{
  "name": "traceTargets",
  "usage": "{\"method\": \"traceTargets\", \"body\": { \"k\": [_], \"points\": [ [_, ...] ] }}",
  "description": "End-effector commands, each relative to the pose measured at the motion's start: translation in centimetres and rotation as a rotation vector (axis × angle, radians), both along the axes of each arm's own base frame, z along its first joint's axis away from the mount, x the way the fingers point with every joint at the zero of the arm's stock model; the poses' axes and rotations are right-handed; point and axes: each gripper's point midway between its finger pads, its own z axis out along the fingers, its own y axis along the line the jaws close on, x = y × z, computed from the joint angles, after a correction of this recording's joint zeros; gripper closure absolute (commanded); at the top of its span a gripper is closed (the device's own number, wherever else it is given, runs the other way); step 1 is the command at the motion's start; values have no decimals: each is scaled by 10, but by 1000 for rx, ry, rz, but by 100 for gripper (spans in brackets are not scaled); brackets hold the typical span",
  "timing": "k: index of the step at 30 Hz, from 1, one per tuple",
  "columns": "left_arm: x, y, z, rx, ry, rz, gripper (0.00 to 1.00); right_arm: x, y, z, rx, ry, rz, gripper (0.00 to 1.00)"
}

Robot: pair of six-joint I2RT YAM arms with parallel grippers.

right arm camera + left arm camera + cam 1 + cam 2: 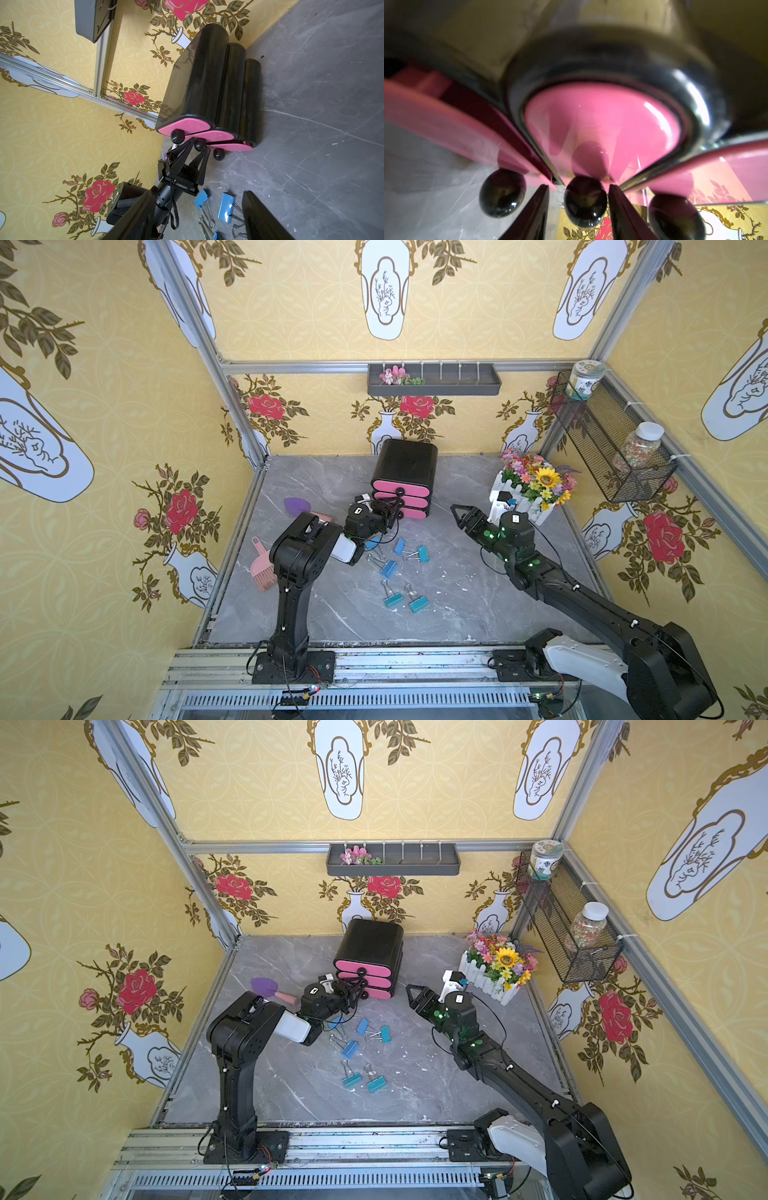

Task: Put the binder clips in the drawer according to color
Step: Open the drawer in the storage box.

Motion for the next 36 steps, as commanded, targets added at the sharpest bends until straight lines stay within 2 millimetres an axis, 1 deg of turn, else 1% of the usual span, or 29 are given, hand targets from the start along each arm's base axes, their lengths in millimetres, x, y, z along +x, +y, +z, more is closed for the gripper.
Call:
{"method": "traceTargets", "body": {
  "k": [1,8,17,24,36],
  "points": [
    [3,0,-4,6,0,6,49,1,0,7,20,-25,0,30],
    [9,-2,-6,3,0,12,50,1,-3,7,25,-24,-5,30],
    [14,-4,-6,-6,1,25,57,1,-7,2,38,-13,-12,29],
    [16,-6,-3,-24,-24,36,61,0,-8,0,45,-7,-8,29],
    [9,-9,-6,-57,-35,54,69,0,-12,-3,57,5,-7,29]
  ]
}}
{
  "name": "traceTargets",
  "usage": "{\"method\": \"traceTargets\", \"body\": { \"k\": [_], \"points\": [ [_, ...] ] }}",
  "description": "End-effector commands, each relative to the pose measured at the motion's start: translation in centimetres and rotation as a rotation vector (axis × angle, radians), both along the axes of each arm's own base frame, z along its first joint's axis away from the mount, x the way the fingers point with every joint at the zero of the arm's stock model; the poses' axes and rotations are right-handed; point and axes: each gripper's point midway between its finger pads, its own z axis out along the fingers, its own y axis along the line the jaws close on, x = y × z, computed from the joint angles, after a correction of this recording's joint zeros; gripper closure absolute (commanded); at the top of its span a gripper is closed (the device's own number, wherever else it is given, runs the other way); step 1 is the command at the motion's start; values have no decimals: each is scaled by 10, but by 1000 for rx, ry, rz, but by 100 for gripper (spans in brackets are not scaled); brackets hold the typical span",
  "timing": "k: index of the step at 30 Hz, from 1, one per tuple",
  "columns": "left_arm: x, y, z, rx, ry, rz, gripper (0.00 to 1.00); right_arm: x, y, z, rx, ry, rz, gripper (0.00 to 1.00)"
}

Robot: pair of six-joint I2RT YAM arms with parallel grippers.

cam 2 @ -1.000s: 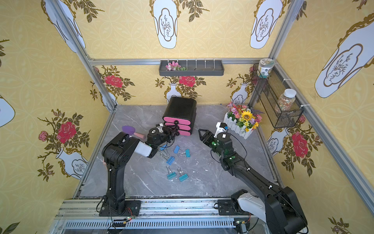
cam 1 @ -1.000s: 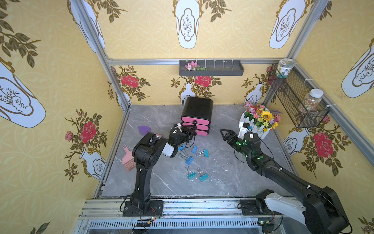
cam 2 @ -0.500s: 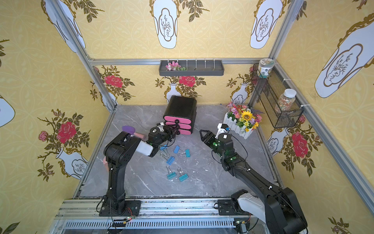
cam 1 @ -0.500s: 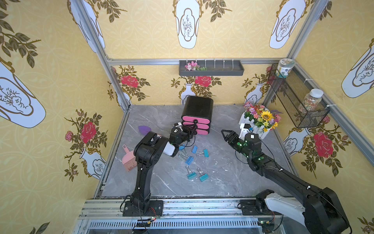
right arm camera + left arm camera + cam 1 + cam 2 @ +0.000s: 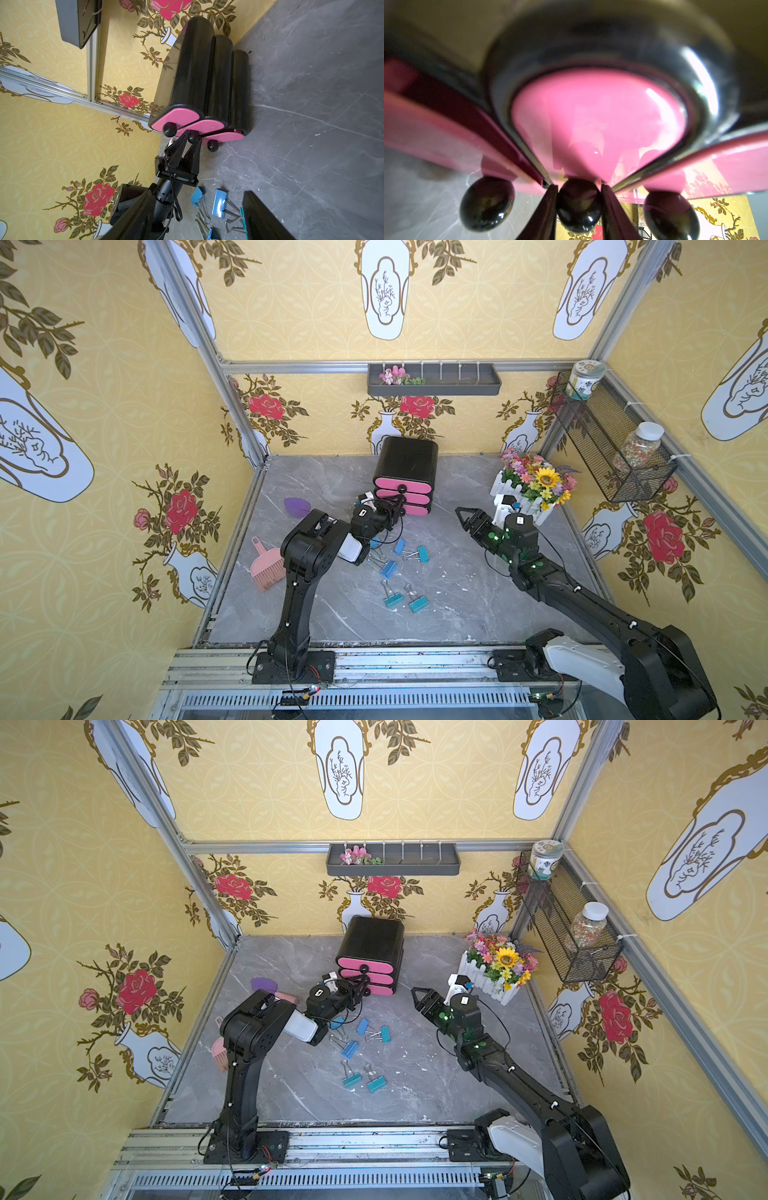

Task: Put the binder clips in the drawer according to color
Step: Open the drawer in the storage box.

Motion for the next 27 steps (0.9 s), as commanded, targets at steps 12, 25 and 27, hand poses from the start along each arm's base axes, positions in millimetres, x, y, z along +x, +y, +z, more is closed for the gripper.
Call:
{"method": "traceTargets", "body": {
  "k": [12,25,27],
  "points": [
    [-35,9,-2,-25,30,17,69,3,3,9,45,-42,5,29],
    [-77,11,4,-46,41,9,69,-1,5,-2,46,-26,6,29],
    [-80,10,2,-47,46,5,69,-2,5,-2,46,-27,6,29]
  ]
}}
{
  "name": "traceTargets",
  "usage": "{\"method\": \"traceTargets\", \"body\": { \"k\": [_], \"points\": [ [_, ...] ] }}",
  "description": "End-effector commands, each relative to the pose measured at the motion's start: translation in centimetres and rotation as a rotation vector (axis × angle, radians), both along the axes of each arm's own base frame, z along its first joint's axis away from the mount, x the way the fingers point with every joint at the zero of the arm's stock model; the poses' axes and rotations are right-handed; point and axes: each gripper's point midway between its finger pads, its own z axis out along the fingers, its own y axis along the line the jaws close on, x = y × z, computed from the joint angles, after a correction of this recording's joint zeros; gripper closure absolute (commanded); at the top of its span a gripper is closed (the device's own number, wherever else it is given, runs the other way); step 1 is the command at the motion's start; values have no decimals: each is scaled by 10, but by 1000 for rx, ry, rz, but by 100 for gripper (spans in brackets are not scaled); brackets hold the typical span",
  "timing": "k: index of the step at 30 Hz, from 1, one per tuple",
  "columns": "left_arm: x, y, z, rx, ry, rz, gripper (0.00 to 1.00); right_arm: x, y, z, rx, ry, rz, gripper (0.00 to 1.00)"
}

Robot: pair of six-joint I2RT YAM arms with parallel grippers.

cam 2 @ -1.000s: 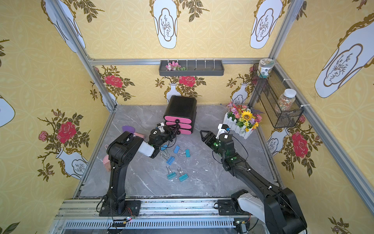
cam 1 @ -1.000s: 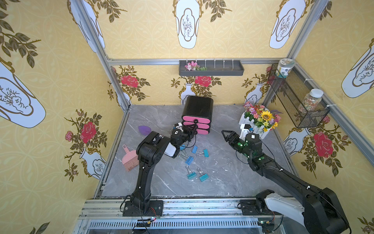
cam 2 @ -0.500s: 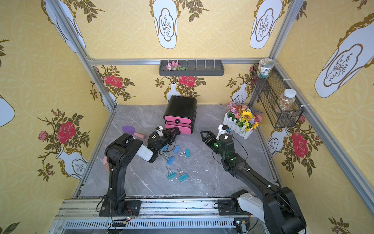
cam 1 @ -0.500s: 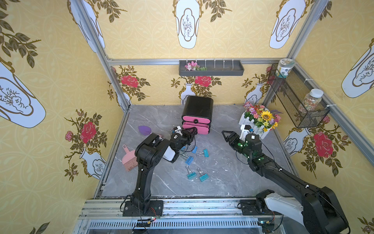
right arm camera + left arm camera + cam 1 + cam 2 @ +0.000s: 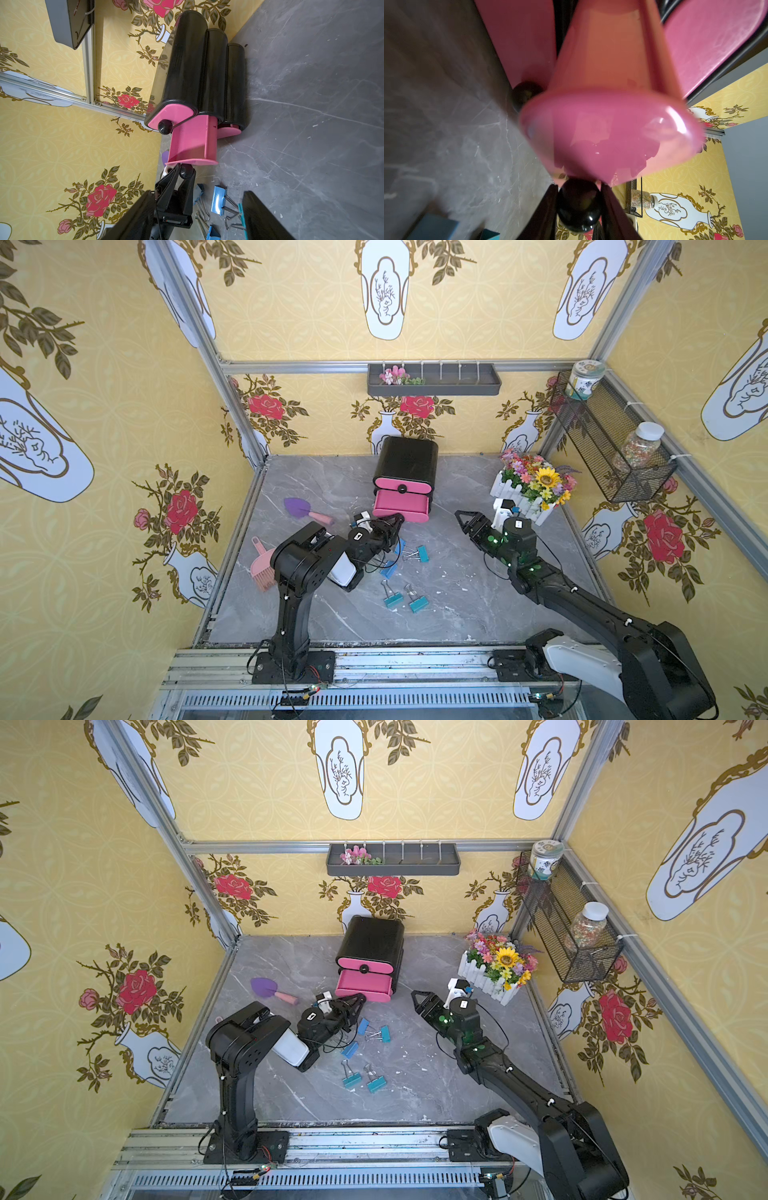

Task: Put the binder clips in the drawer according to color
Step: Open the drawer in the storage box.

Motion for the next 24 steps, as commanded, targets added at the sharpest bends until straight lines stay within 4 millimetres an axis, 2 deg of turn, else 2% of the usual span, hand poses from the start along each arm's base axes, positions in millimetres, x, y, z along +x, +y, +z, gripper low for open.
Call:
{"method": "traceTargets", "body": {
  "k": [1,7,13,22,24],
  "points": [
    [-5,0,2,-17,-4,-3,69,2,2,11,18,-52,3,29],
    [-18,-1,-5,-24,18,-3,69,1,1,9,15,-49,1,29],
    [-22,4,-6,-25,22,9,66,-1,2,7,9,-48,6,29],
    [-22,4,-12,-25,40,14,47,-2,3,6,-5,-46,11,28],
    [-22,6,-12,-25,42,18,47,-2,3,6,-8,-45,13,28]
  ]
}}
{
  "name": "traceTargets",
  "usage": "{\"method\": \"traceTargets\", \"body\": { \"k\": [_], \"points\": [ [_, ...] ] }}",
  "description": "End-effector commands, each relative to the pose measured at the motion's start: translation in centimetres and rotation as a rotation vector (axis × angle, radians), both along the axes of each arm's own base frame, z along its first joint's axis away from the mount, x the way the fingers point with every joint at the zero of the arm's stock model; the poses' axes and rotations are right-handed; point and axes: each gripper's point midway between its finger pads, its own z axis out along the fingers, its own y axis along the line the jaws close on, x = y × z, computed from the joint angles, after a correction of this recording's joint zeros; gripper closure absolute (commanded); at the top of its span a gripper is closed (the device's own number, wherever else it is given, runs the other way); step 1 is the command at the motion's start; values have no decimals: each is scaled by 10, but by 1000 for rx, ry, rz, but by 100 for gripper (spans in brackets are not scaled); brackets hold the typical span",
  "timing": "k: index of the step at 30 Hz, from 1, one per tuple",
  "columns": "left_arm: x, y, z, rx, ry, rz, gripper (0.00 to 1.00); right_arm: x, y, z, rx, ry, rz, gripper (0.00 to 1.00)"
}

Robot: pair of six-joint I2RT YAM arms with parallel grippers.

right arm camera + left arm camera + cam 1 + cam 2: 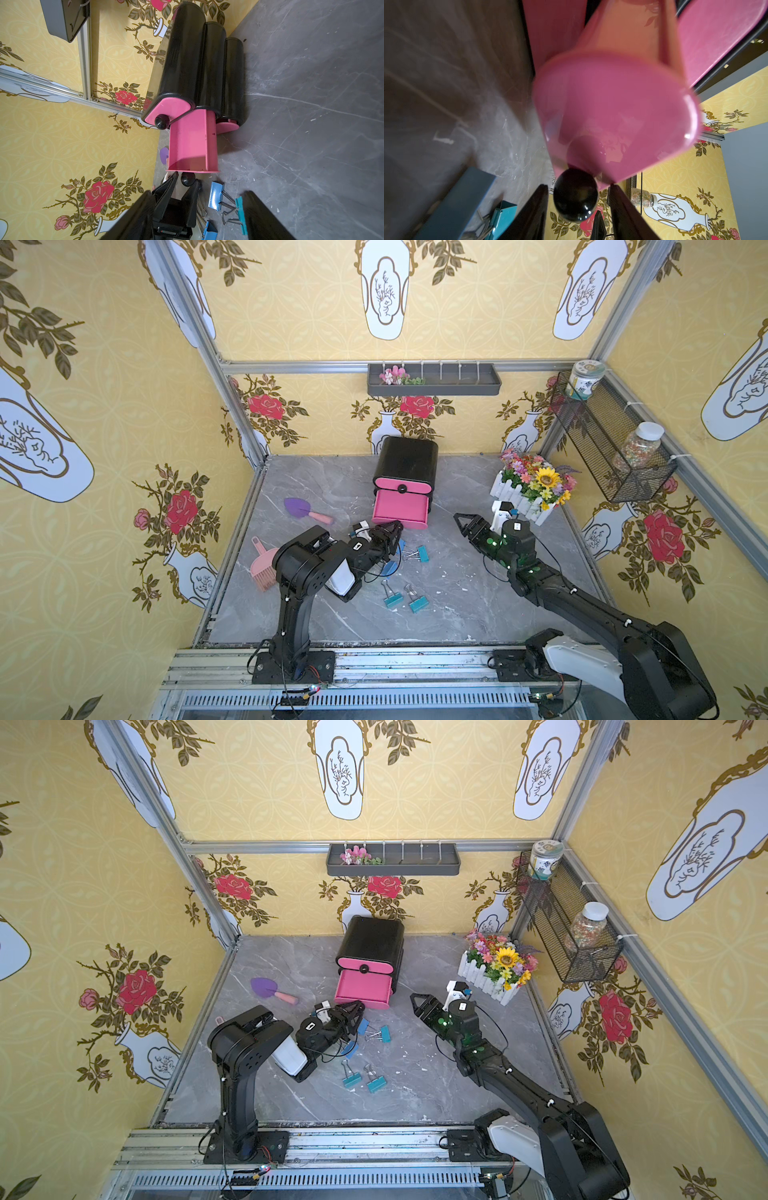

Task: Put the binder clips in the drawer according to color
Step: Open the drawer in the storage box, then pick up the binder clip at the center of the board.

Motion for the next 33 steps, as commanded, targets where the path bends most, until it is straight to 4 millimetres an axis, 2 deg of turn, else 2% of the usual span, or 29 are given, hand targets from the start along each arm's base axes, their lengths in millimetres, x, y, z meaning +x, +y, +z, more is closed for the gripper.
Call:
{"method": "traceTargets", "body": {
  "k": [1,7,14,20,23,26,29,33],
  "points": [
    [0,2,0,-5,0,10,46,3,1,12,1,-50,3,28],
    [-7,9,-4,4,20,19,44,4,5,12,-10,-51,11,26],
    [-22,22,-1,10,32,32,43,2,15,14,-84,-46,32,18],
    [-43,29,5,35,57,20,44,-14,34,8,-229,-2,108,17],
    [-56,30,5,89,90,-25,44,-31,47,3,-331,39,176,18],
    [-66,31,3,258,145,-81,43,-55,61,-13,-459,125,270,19],
    [-69,36,22,462,127,-127,40,-87,73,-34,-573,200,363,19],
    [-71,53,42,668,108,-165,35,-127,84,-56,-712,254,443,19]
  ]
}}
